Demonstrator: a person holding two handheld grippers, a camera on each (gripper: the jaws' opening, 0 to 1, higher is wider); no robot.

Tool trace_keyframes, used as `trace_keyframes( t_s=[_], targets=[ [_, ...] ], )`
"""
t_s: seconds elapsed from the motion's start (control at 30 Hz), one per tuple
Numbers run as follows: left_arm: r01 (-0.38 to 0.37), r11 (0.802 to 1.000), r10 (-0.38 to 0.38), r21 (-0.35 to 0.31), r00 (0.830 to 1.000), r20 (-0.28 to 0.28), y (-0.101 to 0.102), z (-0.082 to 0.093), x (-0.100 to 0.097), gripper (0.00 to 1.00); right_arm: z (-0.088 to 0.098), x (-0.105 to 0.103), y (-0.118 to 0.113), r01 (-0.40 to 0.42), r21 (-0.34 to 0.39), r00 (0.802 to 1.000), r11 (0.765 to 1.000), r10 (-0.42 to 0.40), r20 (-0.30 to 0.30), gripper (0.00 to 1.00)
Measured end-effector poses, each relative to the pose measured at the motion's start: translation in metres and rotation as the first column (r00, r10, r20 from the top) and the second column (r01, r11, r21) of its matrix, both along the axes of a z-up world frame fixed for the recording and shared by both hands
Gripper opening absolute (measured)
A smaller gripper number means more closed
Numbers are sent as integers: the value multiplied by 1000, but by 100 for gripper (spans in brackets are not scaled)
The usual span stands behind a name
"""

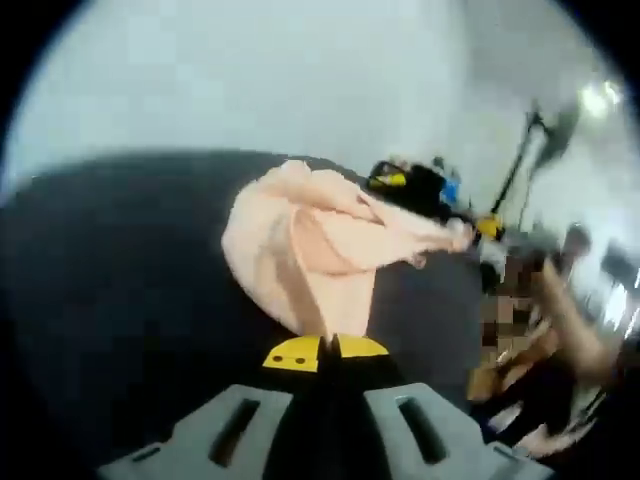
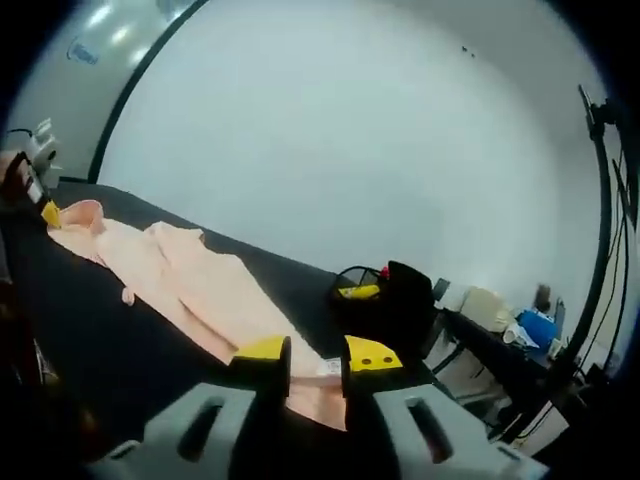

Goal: Fold the towel on the table until its edges align and the towel forms a compact rectangular stack.

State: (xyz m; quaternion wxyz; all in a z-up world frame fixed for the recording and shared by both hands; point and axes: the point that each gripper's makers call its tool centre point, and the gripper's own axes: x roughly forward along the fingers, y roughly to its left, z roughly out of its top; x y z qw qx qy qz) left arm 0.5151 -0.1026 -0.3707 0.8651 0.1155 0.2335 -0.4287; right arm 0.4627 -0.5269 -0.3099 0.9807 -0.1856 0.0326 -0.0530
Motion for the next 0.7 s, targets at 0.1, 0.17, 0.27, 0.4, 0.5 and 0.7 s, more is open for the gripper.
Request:
trace_keyframes(
  t_s=[0.1, 0.17, 0.27, 0.4, 0.5, 0.7],
  targets=[
    [35, 999, -35, 33, 999, -13, 28, 8, 12, 1, -3, 1, 1, -16, 8, 1000, 1000, 16, -6, 19],
    [60, 997, -60, 45, 998, -16, 47, 9, 6, 1, -5, 1, 2, -18, 27, 1000, 999, 18, -4, 19],
    [-18, 994, 17, 108, 1000, 18, 98, 10, 14, 0, -7, -2, 12, -35, 44, 999, 998, 34, 10, 19],
    [-84, 990, 84, 115, 996, 0, 147, 12, 5, 0, -13, 2, 18, -63, 42, 998, 997, 63, 9, 19],
    [-114, 978, 103, 176, 992, 69, 183, 18, 8, 0, -4, 1, 27, -81, 47, 996, 996, 79, 38, 19],
    [-175, 905, 106, 388, 975, 193, 250, 28, 7, 0, 1, 3, 34, -113, 74, 993, 991, 109, 52, 19]
  ],
)
